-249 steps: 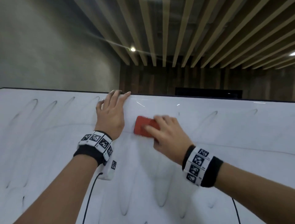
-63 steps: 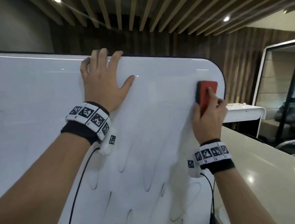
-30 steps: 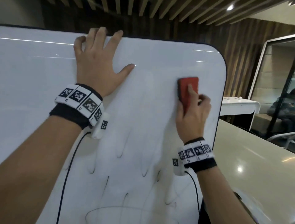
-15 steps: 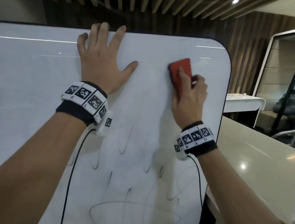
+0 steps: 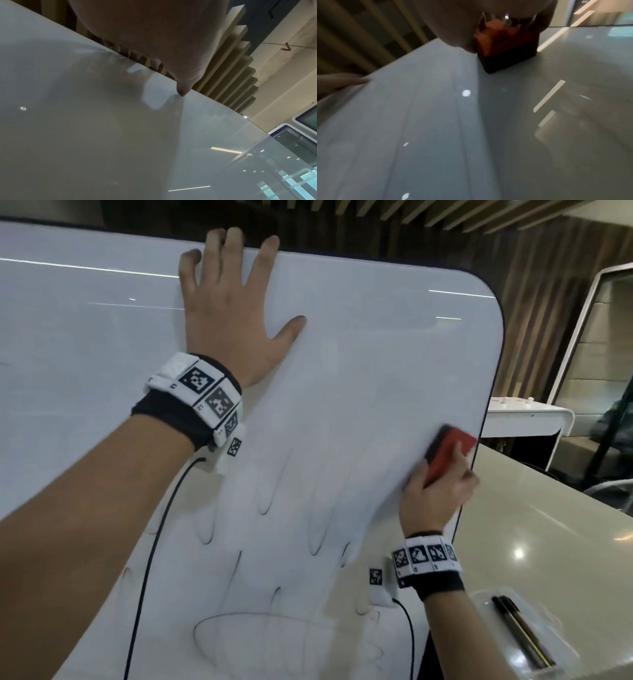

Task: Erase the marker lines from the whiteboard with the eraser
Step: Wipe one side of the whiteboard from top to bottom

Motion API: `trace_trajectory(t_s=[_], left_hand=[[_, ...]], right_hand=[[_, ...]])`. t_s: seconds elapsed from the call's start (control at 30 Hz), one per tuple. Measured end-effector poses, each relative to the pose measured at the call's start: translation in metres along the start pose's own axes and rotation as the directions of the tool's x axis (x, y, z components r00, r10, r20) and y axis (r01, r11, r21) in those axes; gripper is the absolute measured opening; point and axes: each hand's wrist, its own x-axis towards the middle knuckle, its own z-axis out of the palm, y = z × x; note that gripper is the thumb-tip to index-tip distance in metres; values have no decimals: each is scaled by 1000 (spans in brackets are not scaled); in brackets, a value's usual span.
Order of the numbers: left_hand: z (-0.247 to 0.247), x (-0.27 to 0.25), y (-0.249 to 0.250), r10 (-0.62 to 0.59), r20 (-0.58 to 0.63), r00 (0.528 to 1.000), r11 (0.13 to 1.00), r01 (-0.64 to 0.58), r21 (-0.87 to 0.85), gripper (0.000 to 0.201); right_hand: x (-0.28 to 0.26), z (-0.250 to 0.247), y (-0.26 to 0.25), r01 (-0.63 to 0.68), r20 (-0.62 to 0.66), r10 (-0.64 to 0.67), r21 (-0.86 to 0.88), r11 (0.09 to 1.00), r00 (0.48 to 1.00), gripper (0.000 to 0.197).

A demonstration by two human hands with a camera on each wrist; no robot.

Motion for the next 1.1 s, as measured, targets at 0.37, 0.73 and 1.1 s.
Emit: trace_trajectory(t_s=[0.37, 0.73, 1.1], left_hand=[[-4, 0, -1, -17, 1, 1000, 1000, 17, -4, 84], [2, -4, 9, -69, -16, 997, 997, 68, -22, 89], [2, -3, 6, -59, -19, 998, 998, 59, 31, 88]], right_hand=[[-9, -27, 45, 342, 190, -311, -158, 926, 931, 52], [-50, 39, -83, 565, 227, -549, -7, 825, 805, 50], [-41, -21, 54, 114, 116, -95, -173, 978, 989, 52]])
